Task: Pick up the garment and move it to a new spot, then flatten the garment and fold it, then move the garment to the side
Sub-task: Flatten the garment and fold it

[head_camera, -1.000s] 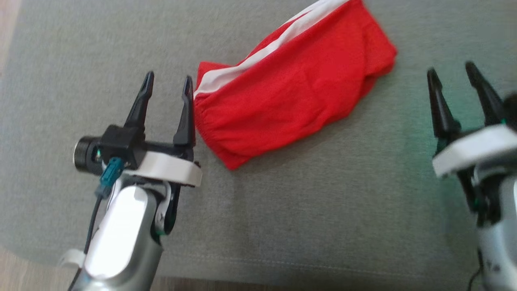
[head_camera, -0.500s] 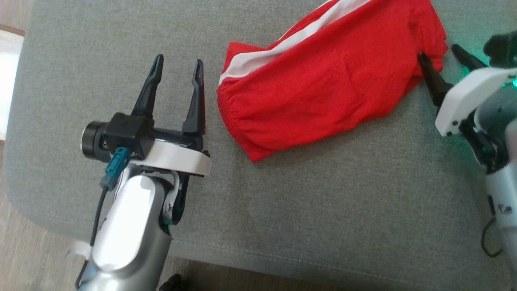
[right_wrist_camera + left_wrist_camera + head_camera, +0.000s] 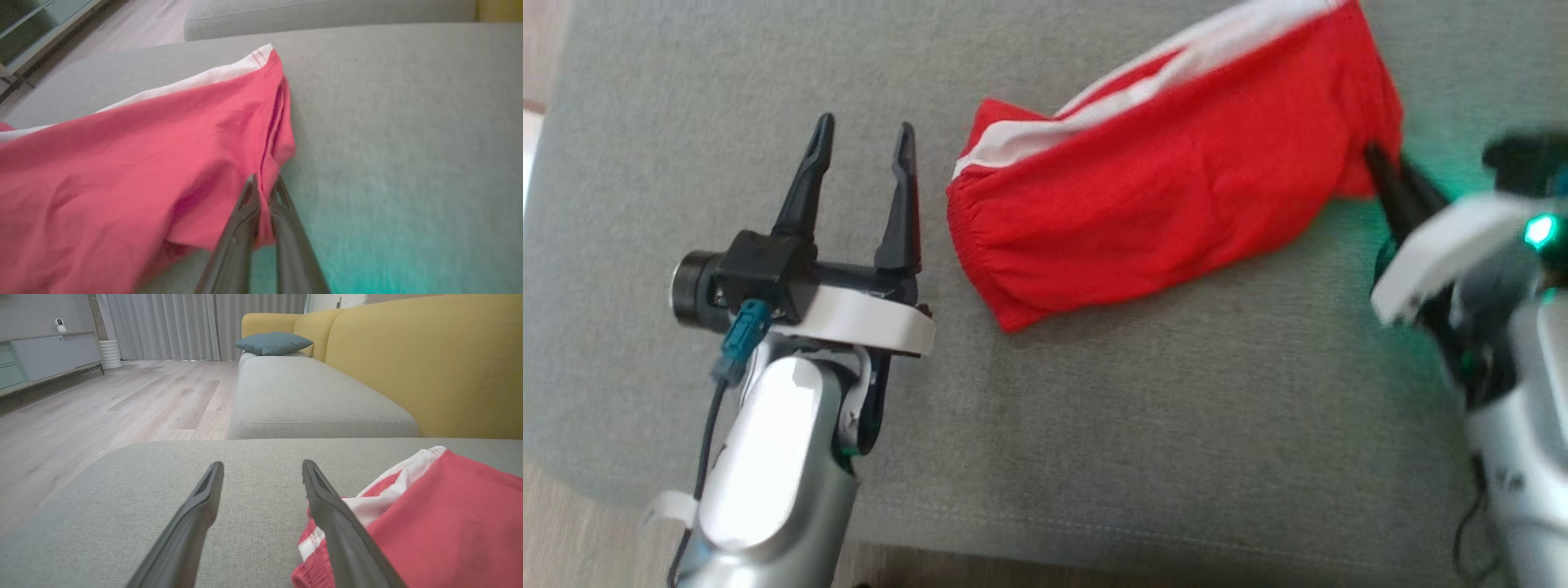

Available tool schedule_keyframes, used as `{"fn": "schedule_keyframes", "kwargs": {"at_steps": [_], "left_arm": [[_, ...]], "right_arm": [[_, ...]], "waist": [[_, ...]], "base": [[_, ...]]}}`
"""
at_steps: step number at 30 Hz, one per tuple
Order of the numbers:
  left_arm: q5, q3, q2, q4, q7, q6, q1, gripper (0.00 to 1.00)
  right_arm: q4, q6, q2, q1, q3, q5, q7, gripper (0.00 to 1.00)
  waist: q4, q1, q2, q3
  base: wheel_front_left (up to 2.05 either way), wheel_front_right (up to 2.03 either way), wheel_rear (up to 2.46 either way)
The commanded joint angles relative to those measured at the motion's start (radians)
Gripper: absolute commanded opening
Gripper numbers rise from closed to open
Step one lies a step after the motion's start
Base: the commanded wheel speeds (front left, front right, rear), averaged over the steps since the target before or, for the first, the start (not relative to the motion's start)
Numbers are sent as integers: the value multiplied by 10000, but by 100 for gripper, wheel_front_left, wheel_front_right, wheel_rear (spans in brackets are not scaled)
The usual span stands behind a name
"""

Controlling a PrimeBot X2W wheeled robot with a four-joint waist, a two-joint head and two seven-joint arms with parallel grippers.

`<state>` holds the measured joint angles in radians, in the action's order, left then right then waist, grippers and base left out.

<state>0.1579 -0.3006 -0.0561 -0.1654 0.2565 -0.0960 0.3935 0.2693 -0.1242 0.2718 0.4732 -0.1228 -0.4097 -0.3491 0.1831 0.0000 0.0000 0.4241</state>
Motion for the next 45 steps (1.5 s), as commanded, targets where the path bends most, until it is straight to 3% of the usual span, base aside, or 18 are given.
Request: {"fn": "schedule_keyframes", "kwargs": {"at_steps": [1,10,23,27,33,39,45], "left_arm": [[-187,488,-202,248,53,-2,-64,100],[-257,635,-395,75,53,40,-609,100],[-222,565,-490,-168,53,71,-1008,100],[-203,505,-505,-260,53,82,-1087,100],[-153,406,-493,-366,53,82,-1193,100],[-91,268,-436,-416,53,99,-1245,100],[-46,216,-436,-399,53,64,-1357,100]], "right_arm": [[-544,-65,-264,-631,122,-49,311,0],[-1615,-65,-1681,-3203,1710,54,869,0],[-2501,-65,-2196,-4434,2386,141,862,0],[-3332,-65,-2196,-4184,1587,583,629,0],[-4028,-65,-1896,-3355,-853,899,-62,0],[-3238,-65,-1961,-2568,-3222,342,-96,0],[-1724,-65,-2113,-2166,-4656,-226,371,0]], "waist": [[-279,0,0,-305],[-860,0,0,-962],[-1102,0,0,-1518],[-1063,0,0,-1780],[-925,0,0,-2154],[-576,0,0,-2335],[-302,0,0,-2253]], "base": [[0,0,0],[0,0,0],[0,0,0],[0,0,0],[0,0,0],[0,0,0],[0,0,0]]}}
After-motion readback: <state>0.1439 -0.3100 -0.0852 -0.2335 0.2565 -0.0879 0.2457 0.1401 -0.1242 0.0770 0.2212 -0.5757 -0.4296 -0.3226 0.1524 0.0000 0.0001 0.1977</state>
